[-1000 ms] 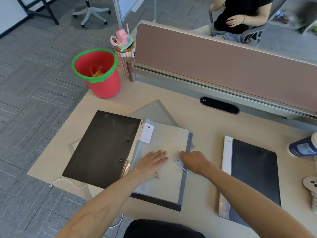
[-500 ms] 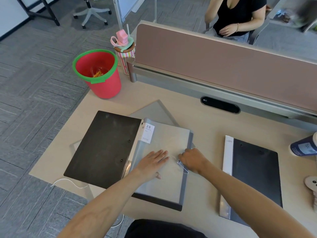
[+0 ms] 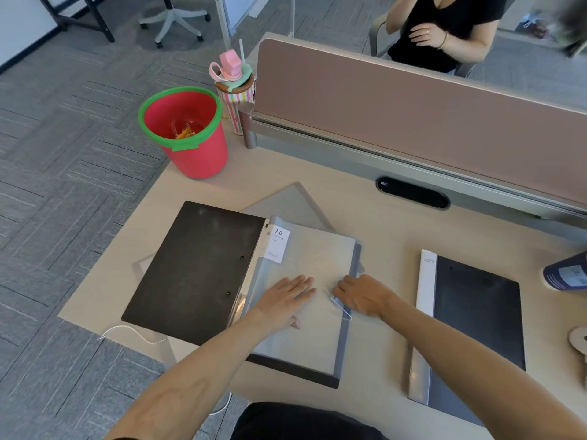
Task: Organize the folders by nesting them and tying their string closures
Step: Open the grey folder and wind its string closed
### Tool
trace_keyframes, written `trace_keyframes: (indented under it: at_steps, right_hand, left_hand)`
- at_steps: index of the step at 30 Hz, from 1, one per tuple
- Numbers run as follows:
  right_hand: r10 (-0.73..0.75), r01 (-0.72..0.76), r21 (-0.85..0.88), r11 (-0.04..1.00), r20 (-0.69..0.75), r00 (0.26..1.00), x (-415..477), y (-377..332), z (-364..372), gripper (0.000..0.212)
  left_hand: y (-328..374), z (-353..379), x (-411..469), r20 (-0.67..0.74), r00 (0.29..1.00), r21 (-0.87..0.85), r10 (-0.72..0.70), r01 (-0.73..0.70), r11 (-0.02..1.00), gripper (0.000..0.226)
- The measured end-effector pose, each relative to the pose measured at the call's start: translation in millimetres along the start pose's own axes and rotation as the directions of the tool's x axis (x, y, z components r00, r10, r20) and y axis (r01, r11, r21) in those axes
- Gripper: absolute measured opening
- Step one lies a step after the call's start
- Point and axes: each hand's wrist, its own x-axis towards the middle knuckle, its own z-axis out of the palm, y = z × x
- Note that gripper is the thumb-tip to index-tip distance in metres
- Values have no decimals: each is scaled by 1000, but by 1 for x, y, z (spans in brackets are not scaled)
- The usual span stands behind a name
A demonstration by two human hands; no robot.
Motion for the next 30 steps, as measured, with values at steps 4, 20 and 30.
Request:
trace_keyframes:
  at_steps: [4, 20, 30]
  right_hand:
    - [-73, 75, 11, 997, -118, 990, -4, 7, 7, 17]
    - [429, -349, 354, 868, -178, 886, -13, -19, 25, 29]
    - [569, -328, 733, 596, -97, 816, -20, -23, 24, 33]
  left_hand:
    - [0, 3, 1, 1, 1000, 19, -5, 5, 1000, 84]
    - [2, 7, 1, -28, 999, 13, -17, 17, 1000, 85]
    - [-9, -7, -21, -168, 980, -66, -108, 99, 993, 64]
